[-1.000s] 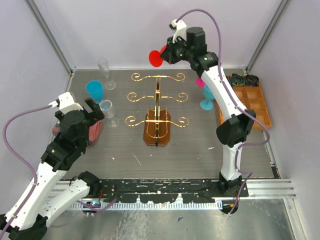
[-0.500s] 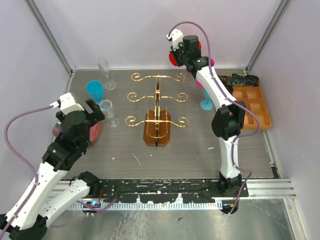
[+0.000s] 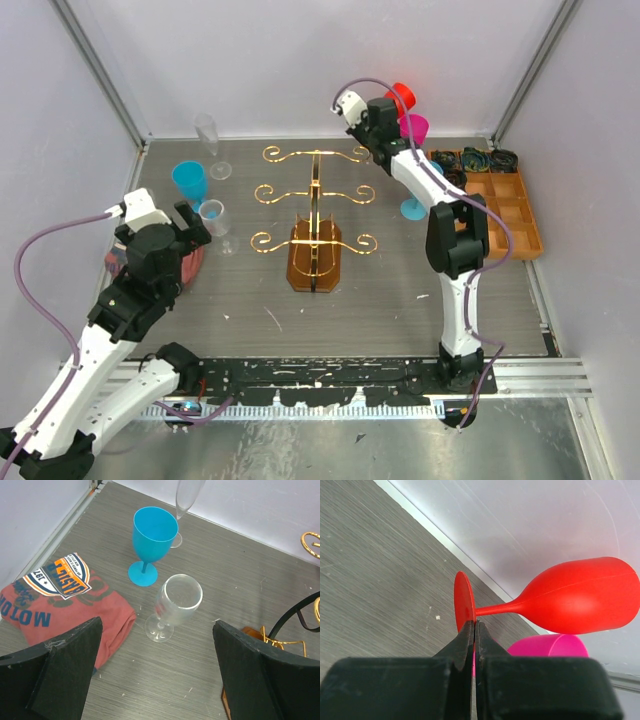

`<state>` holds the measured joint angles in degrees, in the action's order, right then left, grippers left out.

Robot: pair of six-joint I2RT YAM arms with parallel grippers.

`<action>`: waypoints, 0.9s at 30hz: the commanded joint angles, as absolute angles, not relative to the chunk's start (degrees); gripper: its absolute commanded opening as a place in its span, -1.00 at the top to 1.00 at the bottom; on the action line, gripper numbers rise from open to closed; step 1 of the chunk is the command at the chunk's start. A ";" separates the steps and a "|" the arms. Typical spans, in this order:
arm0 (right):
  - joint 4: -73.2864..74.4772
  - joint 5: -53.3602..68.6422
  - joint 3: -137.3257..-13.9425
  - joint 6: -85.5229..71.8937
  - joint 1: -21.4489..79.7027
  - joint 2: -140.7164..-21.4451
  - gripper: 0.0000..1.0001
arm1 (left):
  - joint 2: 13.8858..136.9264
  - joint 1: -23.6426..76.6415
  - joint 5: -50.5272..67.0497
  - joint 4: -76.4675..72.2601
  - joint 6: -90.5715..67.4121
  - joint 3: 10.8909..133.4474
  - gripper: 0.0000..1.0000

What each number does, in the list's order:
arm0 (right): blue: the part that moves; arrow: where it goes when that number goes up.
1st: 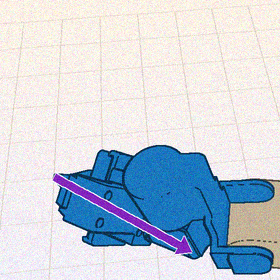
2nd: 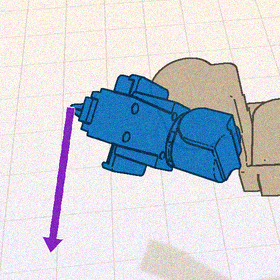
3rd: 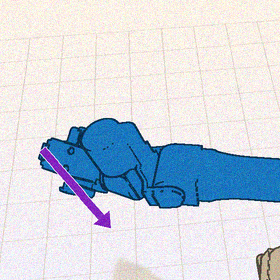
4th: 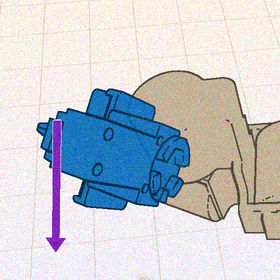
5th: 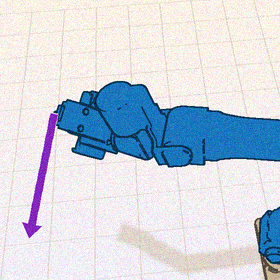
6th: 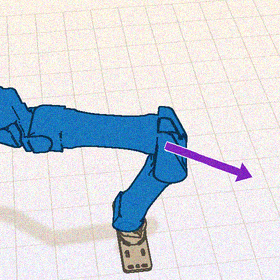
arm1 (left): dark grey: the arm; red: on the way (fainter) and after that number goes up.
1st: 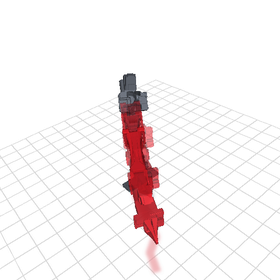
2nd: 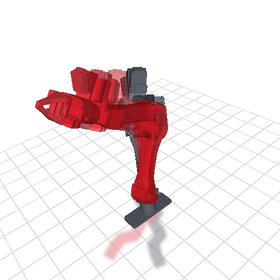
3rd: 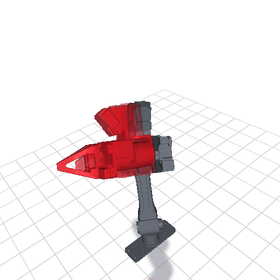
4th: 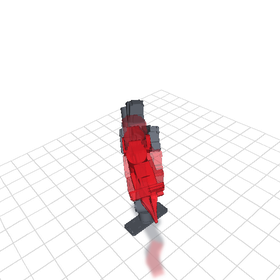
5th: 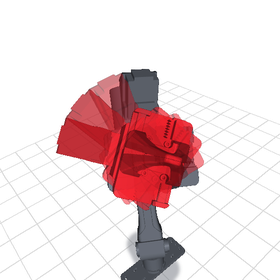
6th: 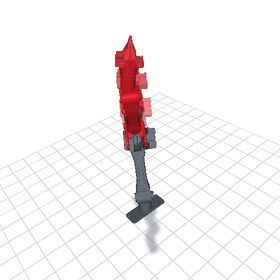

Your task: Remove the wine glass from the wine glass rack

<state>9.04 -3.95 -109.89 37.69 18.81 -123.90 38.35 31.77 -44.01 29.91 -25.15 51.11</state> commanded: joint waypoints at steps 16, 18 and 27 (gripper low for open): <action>-12.35 5.37 -96.66 46.26 15.09 -120.73 0.98 | 40.92 31.87 -43.32 26.55 -24.22 49.47 -0.96; -14.16 5.23 -95.14 46.74 15.16 -121.06 0.98 | 40.85 31.86 -43.36 26.24 -24.09 49.27 -0.96; -19.16 0.89 -93.55 50.10 15.80 -125.22 0.99 | 41.31 31.90 -41.96 22.79 -23.51 48.42 -0.96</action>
<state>-12.10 3.14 -93.10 46.98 15.11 -124.25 41.43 31.77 -42.74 26.55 -24.10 49.34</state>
